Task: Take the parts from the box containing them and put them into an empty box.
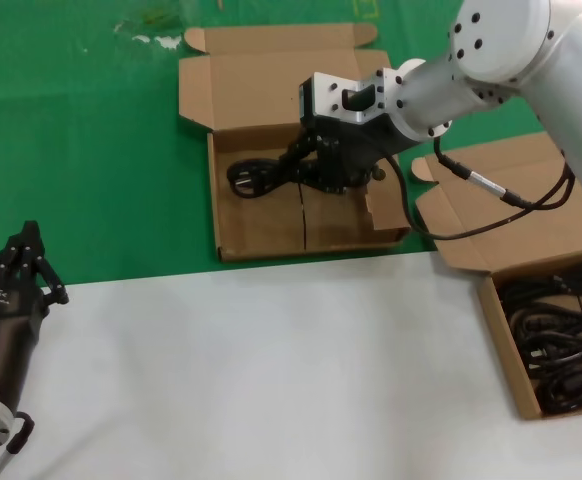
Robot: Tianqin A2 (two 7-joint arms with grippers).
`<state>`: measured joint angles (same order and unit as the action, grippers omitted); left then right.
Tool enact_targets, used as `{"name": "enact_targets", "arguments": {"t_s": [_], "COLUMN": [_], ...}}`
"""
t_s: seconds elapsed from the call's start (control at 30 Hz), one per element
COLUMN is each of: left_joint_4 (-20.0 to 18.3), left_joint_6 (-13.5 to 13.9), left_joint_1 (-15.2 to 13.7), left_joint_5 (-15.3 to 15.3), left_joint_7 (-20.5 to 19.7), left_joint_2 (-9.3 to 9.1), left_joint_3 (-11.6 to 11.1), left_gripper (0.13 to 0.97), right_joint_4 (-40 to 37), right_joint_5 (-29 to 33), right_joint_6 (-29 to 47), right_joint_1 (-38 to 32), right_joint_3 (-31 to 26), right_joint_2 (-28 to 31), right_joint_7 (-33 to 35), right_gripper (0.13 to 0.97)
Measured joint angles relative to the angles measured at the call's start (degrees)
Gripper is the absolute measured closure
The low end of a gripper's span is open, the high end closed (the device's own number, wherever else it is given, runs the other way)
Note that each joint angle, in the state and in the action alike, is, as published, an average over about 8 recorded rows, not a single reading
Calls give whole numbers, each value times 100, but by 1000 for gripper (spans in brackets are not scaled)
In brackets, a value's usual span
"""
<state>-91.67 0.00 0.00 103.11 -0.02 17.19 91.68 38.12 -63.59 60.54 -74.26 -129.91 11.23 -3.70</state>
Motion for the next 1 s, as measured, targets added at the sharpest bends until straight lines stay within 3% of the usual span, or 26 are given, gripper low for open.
{"name": "enact_targets", "arguments": {"t_s": [0.33,0.6,0.73,1.0], "left_joint_4": [0,0,0,0], "left_joint_6": [0,0,0,0], "left_joint_1": [0,0,0,0], "left_joint_5": [0,0,0,0], "left_joint_7": [0,0,0,0], "left_joint_2": [0,0,0,0], "left_joint_3": [0,0,0,0], "left_gripper": [957,957,957,957], "right_joint_4": [-368,-382,110,1931], "right_joint_5": [-86,-257,-324,-618], "right_joint_6": [-343,-471,-369,-277], "right_joint_1": [8,72,203,882], "right_joint_3": [83,229,309,727], "right_joint_2": [-91,-72,133,944], "right_joint_7": [316,333,85,-567], "right_gripper": [867,766,766,598]}}
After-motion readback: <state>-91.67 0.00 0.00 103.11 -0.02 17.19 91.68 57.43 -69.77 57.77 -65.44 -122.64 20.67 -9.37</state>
